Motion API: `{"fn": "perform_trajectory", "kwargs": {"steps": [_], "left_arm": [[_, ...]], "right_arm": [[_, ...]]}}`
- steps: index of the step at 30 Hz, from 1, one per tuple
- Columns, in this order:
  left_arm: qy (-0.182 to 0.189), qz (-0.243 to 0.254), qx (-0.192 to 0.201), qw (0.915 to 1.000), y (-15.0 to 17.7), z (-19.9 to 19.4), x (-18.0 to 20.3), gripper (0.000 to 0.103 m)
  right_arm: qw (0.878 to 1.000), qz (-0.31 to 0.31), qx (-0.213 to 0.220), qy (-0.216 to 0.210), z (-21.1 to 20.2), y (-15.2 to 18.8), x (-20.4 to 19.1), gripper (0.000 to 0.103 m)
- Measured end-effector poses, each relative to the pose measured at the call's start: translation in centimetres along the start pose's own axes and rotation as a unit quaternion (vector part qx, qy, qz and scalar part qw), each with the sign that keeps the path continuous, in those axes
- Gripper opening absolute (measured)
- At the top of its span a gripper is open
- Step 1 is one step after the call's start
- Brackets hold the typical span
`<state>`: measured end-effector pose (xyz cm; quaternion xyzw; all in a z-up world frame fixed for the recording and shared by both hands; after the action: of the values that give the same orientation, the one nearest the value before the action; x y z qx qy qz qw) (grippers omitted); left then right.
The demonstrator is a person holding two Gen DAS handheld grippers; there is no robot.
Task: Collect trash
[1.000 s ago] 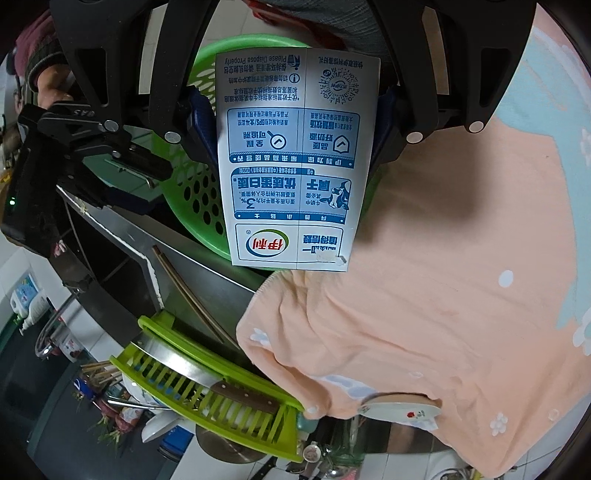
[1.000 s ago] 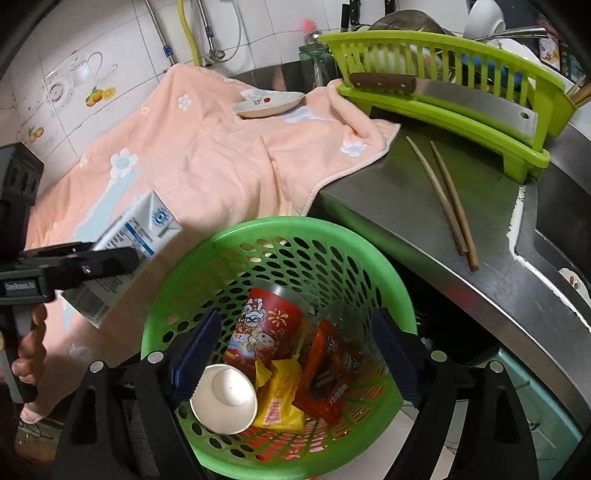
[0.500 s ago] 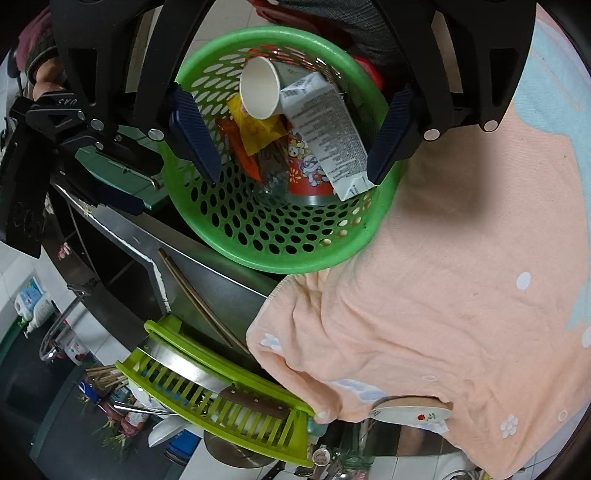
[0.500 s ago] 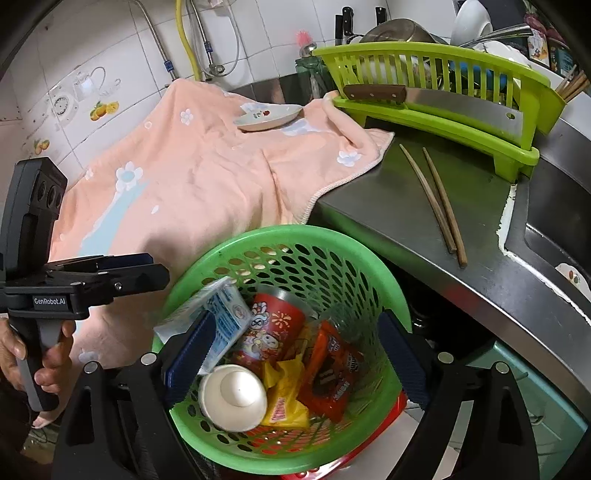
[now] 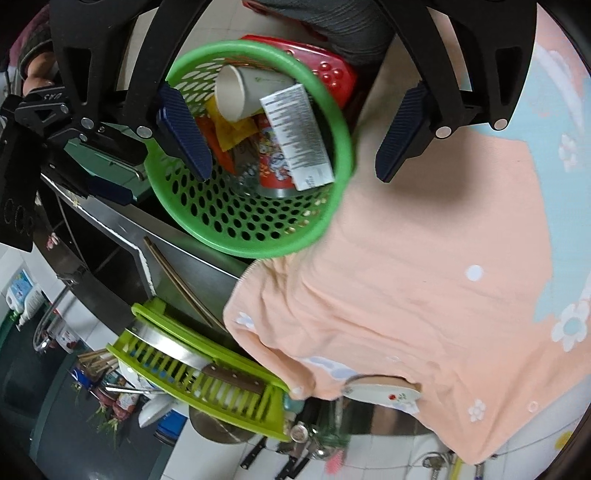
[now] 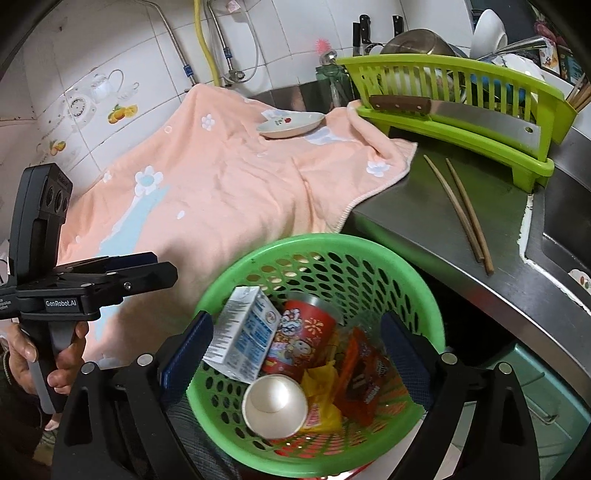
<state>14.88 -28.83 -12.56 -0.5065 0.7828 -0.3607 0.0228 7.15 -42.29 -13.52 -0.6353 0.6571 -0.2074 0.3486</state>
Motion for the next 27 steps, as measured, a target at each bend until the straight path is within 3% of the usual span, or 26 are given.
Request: {"fn": "perform_trajectory", "kwargs": {"steps": [14, 27], "left_arm": [[-0.072, -0.010, 0.071, 0.9948, -0.5, -5.6, -5.3, 0.098], [-0.139, -0.025, 0.142, 0.9797, -0.2, -11.4, -9.5, 0.098]], "right_arm": [[1.000, -0.015, 0.002, -0.001, 0.2, -0.8, -4.4, 0.090], [1.000, -0.003, 0.029, -0.005, 0.3, -2.5, -8.2, 0.091]]}}
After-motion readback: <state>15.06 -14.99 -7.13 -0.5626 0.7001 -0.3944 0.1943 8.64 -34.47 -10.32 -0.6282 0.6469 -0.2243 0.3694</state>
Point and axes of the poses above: each gripper's, at about its wrist camera, not at the fingertips, and z roughly the way its jaws point, x to its right, y to its underside, the point moved 9 cm from there along z, roughly the way its jaws point, and after that the axes turned 7 degrees about -z, right-handed, at the moved point
